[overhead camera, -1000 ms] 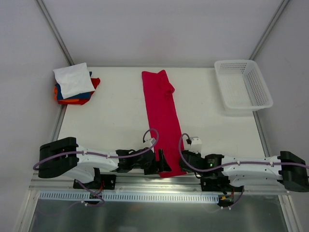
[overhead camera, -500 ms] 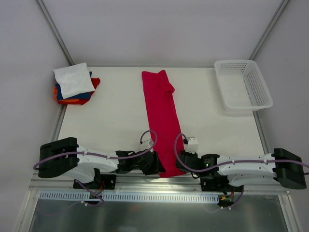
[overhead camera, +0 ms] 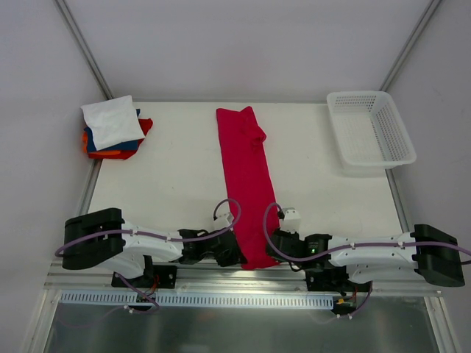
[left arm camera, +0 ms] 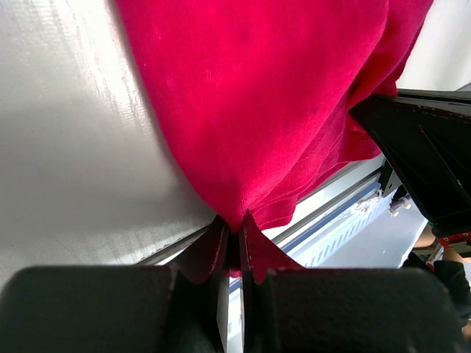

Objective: Fold and stack the t-shirts
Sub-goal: Fold the tshirt

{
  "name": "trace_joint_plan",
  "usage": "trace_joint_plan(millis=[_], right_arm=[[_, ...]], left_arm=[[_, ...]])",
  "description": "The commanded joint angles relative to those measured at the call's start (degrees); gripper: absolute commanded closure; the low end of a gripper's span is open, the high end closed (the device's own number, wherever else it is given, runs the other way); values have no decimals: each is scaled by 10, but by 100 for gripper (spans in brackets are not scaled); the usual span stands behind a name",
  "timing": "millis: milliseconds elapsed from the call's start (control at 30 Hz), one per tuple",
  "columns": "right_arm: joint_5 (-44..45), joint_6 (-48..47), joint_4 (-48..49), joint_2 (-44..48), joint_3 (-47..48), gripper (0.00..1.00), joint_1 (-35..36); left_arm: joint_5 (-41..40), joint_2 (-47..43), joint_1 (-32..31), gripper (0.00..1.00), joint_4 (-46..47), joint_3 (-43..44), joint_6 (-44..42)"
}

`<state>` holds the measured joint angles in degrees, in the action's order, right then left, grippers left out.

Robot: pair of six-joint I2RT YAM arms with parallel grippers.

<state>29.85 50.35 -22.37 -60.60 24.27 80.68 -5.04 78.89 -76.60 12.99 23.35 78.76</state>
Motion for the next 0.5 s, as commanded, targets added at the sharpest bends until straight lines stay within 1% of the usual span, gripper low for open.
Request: trace_joint_plan(millis=[0,100,200,233,467], right_arm=[[-6,0,-21,-9,10,100,4],[7,-10,-44,1,27,100,5],[26,-23,-73,17,50,100,5],[31,-25,-80,25,55,100,5],[83,-57,-138,52,104,100,6]], left_arm=[[11,27,-17,100,-92,-5,-28],[-1,7,-18,100,-98,6,-45],[-22,-24,-17,100,-125,23,-62],[-28,-39,-18,100,-147,28,-70],[-84,-108,-17,100,-217,70,-98]])
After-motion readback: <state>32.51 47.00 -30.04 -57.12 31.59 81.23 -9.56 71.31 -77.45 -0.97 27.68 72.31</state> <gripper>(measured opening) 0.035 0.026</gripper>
